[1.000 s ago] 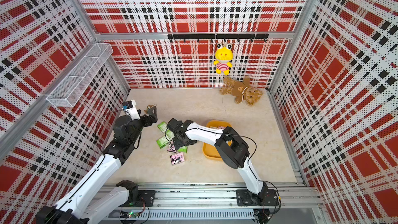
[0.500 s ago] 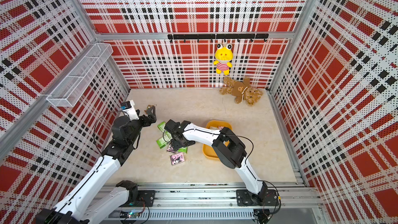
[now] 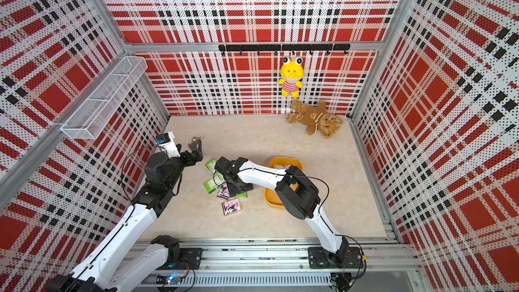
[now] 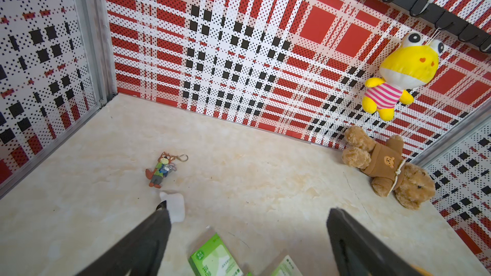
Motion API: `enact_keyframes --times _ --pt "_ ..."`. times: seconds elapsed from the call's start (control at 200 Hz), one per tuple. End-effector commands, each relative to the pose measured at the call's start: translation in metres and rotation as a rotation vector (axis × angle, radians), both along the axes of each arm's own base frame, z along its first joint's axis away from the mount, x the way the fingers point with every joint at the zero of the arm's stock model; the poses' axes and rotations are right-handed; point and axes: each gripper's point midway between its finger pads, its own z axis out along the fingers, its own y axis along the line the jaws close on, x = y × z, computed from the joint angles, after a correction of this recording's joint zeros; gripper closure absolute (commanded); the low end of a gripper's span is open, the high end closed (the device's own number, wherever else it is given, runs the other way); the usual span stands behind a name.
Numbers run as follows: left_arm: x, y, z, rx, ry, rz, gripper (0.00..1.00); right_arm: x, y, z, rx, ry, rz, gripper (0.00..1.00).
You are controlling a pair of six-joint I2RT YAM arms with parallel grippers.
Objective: Put the pocket tissues into the storage box
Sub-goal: Pick up the pocket tissues from the center of the board.
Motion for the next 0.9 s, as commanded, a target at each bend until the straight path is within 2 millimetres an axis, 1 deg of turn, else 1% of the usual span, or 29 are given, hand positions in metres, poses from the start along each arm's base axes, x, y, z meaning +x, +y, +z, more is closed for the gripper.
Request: enact_keyframes --times 0.0,0.065,0.155,0.291,0.416,0.491,0.561,0.616,0.661,0.747,0.817,0.897 --pt "-0.003 0.002 -0.002 0.005 -0.002 0.000 0.01 0.000 -0.001 -0.003 -0.028 -0.004 0.003 0.46" --pt "-0.003 0.001 -0.002 0.002 -0.002 -0.002 0.01 0.002 0.000 0.000 -0.020 -0.016 0.015 0.51" --pt "-0.003 0.001 -0.002 0.002 -0.002 -0.004 0.01 0.006 0.007 0.012 0.018 -0.052 0.048 0.55" --pt "-0.002 0.001 0.000 -0.003 -0.004 -0.004 0.01 0.017 0.019 0.043 0.126 -0.113 0.090 0.56" --pt "-0.002 0.001 0.004 -0.007 -0.013 -0.004 0.01 0.030 0.012 0.069 0.217 -0.159 0.069 0.57" --pt "-0.002 0.001 0.007 -0.010 -0.020 -0.004 0.01 0.038 0.001 0.082 0.272 -0.174 0.041 0.58" --pt "-0.002 0.001 0.009 -0.013 -0.024 -0.005 0.01 0.044 -0.008 0.099 0.332 -0.202 0.027 0.58" --pt "-0.002 0.000 0.011 -0.017 -0.026 -0.006 0.01 0.048 -0.017 0.112 0.356 -0.230 0.012 0.58" --pt "-0.001 0.000 0.012 -0.020 -0.028 -0.007 0.01 0.050 -0.024 0.122 0.357 -0.267 0.044 0.58" --pt "0.000 -0.002 0.014 -0.024 -0.028 -0.013 0.01 0.054 -0.041 0.142 0.386 -0.302 0.034 0.57" --pt "0.000 -0.001 0.014 -0.026 -0.028 -0.011 0.01 0.057 -0.062 0.161 0.406 -0.343 0.018 0.57" --pt "0.001 -0.003 0.013 -0.028 -0.029 -0.016 0.01 0.059 -0.093 0.173 0.392 -0.374 0.012 0.57"
